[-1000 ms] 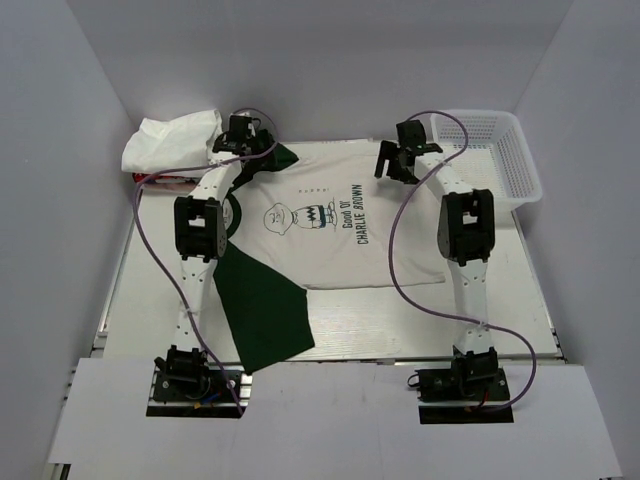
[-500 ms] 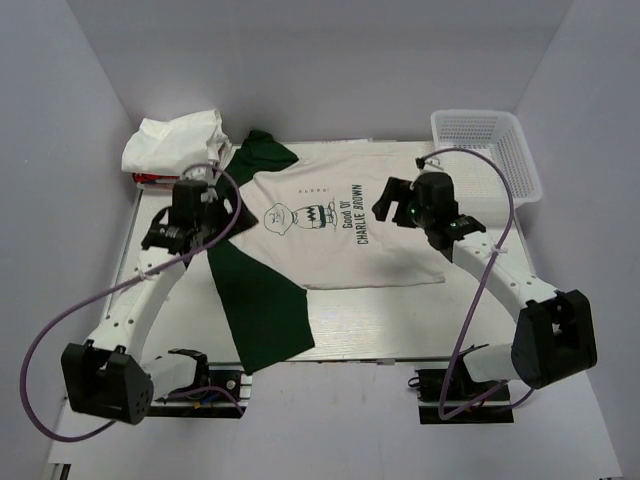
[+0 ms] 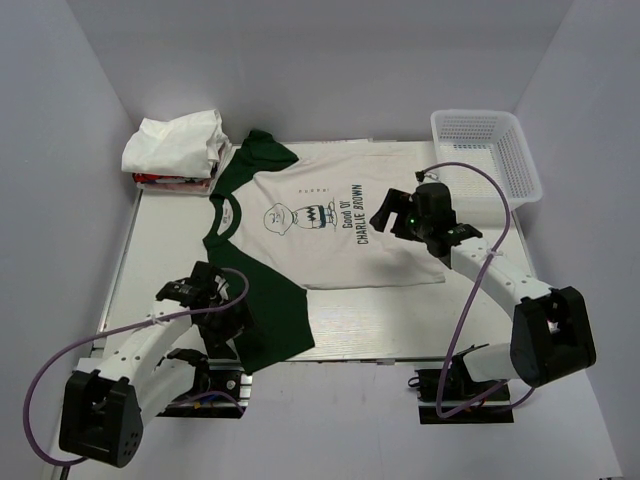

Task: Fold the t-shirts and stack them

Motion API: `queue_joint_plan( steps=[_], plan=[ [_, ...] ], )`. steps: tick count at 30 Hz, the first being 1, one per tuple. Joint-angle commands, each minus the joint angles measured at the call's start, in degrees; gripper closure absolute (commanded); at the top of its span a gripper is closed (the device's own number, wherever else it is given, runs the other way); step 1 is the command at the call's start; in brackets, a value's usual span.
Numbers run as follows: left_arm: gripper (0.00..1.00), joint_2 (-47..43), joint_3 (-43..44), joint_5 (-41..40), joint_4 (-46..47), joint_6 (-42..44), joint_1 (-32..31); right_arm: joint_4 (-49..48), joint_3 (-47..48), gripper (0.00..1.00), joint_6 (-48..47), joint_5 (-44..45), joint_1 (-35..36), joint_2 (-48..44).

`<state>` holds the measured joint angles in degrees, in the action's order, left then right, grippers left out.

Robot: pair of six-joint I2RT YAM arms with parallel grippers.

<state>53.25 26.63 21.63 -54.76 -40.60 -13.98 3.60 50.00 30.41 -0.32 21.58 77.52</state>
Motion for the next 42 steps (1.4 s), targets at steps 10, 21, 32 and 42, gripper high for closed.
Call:
queue_joint_plan(
  steps=[10,21,32,42],
  plan=[
    [0.24,10.5,-2.6,0.4,6.2,-3.3,-4.0,-1.3,-2.2,0.10,2.0,2.0,-1.5,-0.4],
    [0.94,12.7,1.9,3.9,9.1,-4.3,-6.8,4.3,-4.9,0.10,1.8,6.3,-2.5,-2.9],
    [1.00,8.4,5.1,6.4,3.9,-1.5,-6.9,17.7,-14.6,0.10,6.8,14.1,-8.2,-11.8],
    [1.00,5.3,6.2,7.8,3.2,0.7,-6.9,15.0,-18.2,0.22,5.8,10.8,-11.9,-10.3]
  ],
)
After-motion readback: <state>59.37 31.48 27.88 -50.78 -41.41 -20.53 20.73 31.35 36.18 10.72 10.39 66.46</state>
